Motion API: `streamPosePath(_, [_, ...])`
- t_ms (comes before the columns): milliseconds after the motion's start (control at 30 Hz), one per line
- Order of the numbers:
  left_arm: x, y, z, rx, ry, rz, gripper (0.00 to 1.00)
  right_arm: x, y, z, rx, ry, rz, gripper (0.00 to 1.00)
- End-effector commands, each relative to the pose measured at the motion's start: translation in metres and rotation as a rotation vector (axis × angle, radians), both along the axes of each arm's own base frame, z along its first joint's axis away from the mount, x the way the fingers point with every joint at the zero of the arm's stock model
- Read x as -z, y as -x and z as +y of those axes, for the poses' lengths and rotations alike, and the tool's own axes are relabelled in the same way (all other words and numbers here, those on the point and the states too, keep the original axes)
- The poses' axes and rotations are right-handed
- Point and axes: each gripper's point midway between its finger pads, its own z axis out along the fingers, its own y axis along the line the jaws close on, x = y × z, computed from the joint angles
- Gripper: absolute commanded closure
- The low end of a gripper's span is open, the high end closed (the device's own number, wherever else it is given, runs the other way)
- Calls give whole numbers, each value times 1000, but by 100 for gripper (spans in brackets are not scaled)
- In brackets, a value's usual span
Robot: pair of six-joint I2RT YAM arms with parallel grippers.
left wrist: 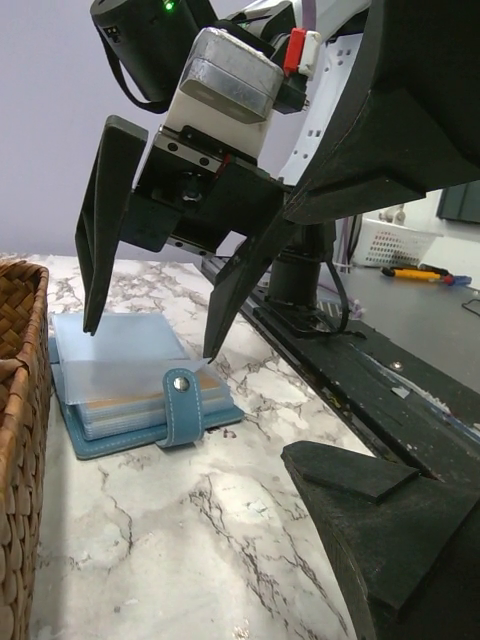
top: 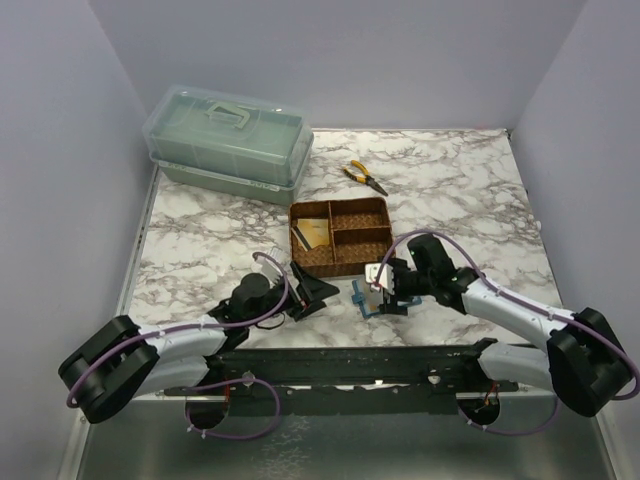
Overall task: Take the credit cards out of the card holder
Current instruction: Remove the credit card from the card holder.
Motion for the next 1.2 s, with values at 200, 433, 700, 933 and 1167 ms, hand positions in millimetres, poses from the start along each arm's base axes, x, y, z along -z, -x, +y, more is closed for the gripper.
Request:
streamPosePath(200, [-24, -11, -29, 32, 80, -59, 12, -16, -3, 0, 37, -22, 0, 27])
streamPosePath(433, [-19, -12, -50, 67, 112, -34, 23, -18, 19, 6, -50, -59, 83, 56])
streamPosePath(700, [-14, -10, -59, 87, 157, -16, 27, -13, 28, 6, -75, -58, 129, 89])
streamPosePath(933, [-16, -5, -70, 120, 179, -14, 27, -19, 11, -1, 20, -52, 106, 100])
streamPosePath(1167, [-13, 0, -87, 166, 179, -27, 27, -30, -2, -21, 136, -18, 55, 100])
